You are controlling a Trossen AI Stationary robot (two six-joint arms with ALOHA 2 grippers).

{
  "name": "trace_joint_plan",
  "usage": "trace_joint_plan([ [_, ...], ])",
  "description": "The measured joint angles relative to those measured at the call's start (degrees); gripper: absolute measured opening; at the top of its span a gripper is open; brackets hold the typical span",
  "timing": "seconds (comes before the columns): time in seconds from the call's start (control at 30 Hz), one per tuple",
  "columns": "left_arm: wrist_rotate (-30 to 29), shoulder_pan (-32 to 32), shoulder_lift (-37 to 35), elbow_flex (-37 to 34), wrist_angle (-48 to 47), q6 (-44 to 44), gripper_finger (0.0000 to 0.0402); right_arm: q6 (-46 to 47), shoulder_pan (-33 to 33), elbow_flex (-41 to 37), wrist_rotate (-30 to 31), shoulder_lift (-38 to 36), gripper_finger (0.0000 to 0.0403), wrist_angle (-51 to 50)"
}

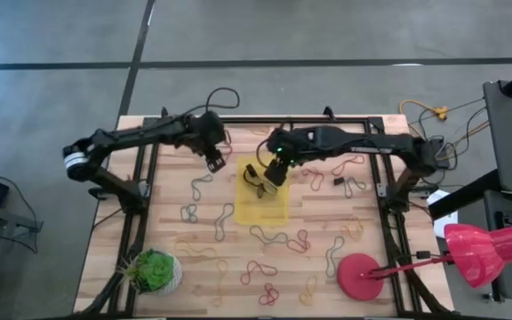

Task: Pick and place rubber bands into bin
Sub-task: Put the red rubber band into the yellow bin

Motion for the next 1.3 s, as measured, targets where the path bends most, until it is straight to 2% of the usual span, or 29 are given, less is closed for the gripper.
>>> trace_joint_plan([
  [0.07, 0.09, 2.14, 2.53, 1.21, 0.93, 4.90, 0.0143, 0.00, -0.02, -0.01, 0.83, -2.32, 0.0229, -1.54],
  [0.23, 0.10, 3.73, 9.13, 3.22, 1.36, 32.81, 0.0143, 0.01, 0.00, -0.28, 1.30, -6.04, 0.0238, -3.49],
  [0.33, 0.18, 3.96, 13.08, 4.76, 2.00, 42.03, 0.0143, 0.92, 0.00, -0.31, 1.34, -7.37, 0.0234, -4.84],
  [0.57, 0.13, 5.64, 22.07, 11.22, 3.11, 47.23, 0.0143, 3.73, 0.38, -0.33, 1.43, -7.67, 0.0228, -7.77],
  [0.77, 0.44, 7.69, 27.70, 17.35, -1.05, 50.68, 0.0143, 3.95, 1.42, -0.39, 1.41, -7.61, 0.0226, -7.83],
  [0.97, 2.44, 8.24, 30.21, 17.84, -2.38, 50.31, 0.0143, 4.79, 1.51, -0.46, 1.41, -7.63, 0.0226, -7.83],
  [1.3, 2.27, 8.24, 32.34, 16.72, -2.34, 48.62, 0.0142, 4.80, 1.50, -0.48, 2.82, -7.63, 0.0226, -7.69],
])
